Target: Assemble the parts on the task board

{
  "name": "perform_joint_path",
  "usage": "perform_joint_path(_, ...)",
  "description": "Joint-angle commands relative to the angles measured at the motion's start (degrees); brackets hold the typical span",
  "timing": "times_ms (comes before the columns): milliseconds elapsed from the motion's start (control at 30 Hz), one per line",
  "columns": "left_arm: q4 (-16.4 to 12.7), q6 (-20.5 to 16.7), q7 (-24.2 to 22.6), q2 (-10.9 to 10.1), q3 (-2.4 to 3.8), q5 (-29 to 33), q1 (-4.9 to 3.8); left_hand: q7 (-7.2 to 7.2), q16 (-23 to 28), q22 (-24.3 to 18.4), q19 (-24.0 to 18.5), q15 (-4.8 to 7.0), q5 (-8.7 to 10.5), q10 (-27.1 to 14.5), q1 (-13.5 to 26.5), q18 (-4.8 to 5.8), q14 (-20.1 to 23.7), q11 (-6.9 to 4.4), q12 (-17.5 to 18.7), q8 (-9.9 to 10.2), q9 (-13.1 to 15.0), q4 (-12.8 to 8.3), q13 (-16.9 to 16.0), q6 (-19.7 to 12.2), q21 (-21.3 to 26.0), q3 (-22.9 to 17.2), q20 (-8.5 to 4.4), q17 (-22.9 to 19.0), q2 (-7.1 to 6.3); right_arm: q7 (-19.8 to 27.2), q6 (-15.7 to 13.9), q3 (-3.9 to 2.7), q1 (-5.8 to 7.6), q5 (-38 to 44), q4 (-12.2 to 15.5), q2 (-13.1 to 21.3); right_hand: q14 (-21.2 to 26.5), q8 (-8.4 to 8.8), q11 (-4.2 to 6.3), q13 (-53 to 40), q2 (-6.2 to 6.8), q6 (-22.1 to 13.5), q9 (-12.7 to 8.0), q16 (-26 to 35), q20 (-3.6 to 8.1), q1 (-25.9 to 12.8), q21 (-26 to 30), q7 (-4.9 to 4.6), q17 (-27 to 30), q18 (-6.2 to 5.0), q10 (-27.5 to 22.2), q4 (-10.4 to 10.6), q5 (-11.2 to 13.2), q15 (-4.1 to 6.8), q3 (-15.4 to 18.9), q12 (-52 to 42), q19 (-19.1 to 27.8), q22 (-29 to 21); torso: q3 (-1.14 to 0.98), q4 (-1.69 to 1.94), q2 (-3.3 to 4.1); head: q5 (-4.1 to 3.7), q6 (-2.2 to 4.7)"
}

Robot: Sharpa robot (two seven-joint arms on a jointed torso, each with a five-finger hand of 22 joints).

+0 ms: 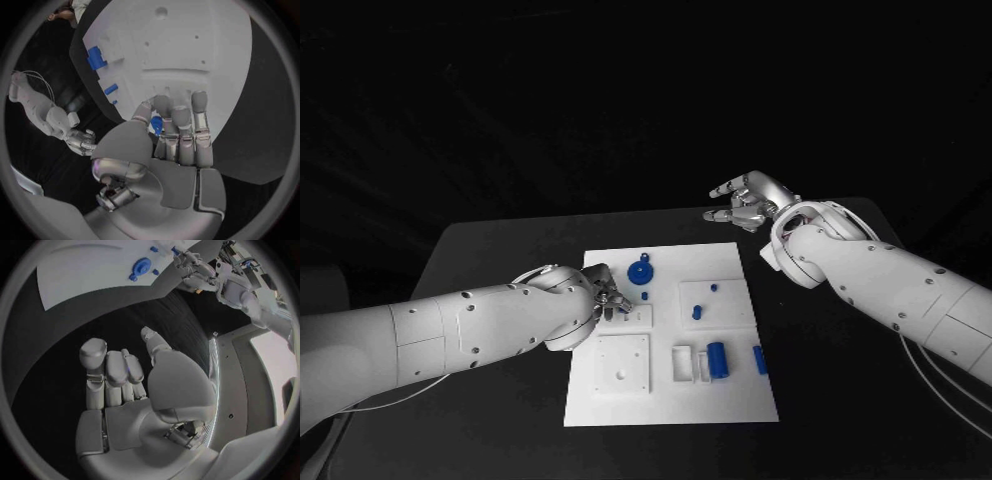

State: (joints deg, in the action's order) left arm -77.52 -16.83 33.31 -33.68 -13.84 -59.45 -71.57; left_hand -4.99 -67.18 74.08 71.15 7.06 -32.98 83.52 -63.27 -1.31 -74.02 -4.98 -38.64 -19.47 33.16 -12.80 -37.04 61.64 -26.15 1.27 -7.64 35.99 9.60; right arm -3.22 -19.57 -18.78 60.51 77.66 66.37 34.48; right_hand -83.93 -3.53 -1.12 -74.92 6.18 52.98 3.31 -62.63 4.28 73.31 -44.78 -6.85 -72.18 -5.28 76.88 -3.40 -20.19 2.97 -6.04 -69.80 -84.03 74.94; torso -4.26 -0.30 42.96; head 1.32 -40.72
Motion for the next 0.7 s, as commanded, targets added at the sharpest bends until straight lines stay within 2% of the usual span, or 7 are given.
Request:
perform_joint_path(33,0.0,0.59,-0.24,0.25,0.02,-0.1,0.14,7.66,0.04,0.95,0.61,0.16,0.27,0.11,-0.88,0.15,-0.21,-0.27,-0.05,0.16,14.06,0.26,-0.07,8.62,1.06,-0.05,-0.07,0.12,0.25,0.27,0.59,-0.03,0.01,0.52,0.0,-0.09,0.29,0.16,0.15,-0.74,-0.06,0.44,0.08,0.15,-0.31,-0.49,0.35,-0.14,0.05,-0.99,-0.4,-0.18,-0.4,-0.01,-0.37,0.24,-1.15,5.14,0.05,0.05,0.04,-0.13,-0.14)
perform_joint_path(67,0.02,0.67,-0.24,0.28,0.02,-0.09,0.17,7.69,0.04,1.44,0.79,0.14,0.25,0.12,-0.94,0.14,-0.21,-0.27,-0.07,-0.71,13.71,0.33,-0.1,8.2,1.49,-0.05,-0.06,0.14,0.25,0.27,0.59,-0.03,0.01,0.53,-0.01,-0.11,0.29,0.16,0.15,-0.74,-0.06,0.44,0.08,0.15,-0.31,-0.49,0.34,-0.14,0.06,-0.99,-0.4,-0.18,-0.4,-0.01,-0.37,0.24,-1.15,5.14,0.05,0.05,0.04,-0.13,-0.14)
perform_joint_path(233,0.15,1.03,-0.24,0.44,0.02,-0.11,0.3,7.67,0.05,1.67,1.01,0.12,0.27,0.07,-1.02,0.17,-0.18,-0.25,-0.04,-1.09,12.88,0.23,-0.09,8.08,2.05,-0.07,-0.06,0.14,0.16,0.28,0.67,-0.03,0.01,0.53,-0.03,-0.17,0.3,0.14,0.16,-0.74,-0.12,0.77,0.1,0.19,-0.3,-0.54,0.35,-0.12,0.08,-0.99,-0.39,-0.25,-0.35,0.0,-0.49,0.21,-1.16,5.14,0.06,0.05,0.05,-0.17,-0.25)
perform_joint_path(700,0.67,1.69,-0.12,0.96,0.02,-0.88,0.81,7.67,0.05,1.76,1.13,0.12,0.29,0.1,-1.12,0.17,-0.18,-0.25,-0.1,-1.37,12.53,0.16,-0.12,8.04,2.26,-0.06,-0.05,0.15,0.11,0.28,0.9,-0.03,0.01,0.54,0.02,-0.29,0.3,0.14,0.16,-0.74,-0.12,0.77,0.1,0.19,-0.3,-0.54,0.35,-0.12,0.08,-0.99,-0.39,-0.25,-0.35,0.0,-0.49,0.21,-1.16,5.14,0.09,0.08,0.06,-0.21,-0.38)
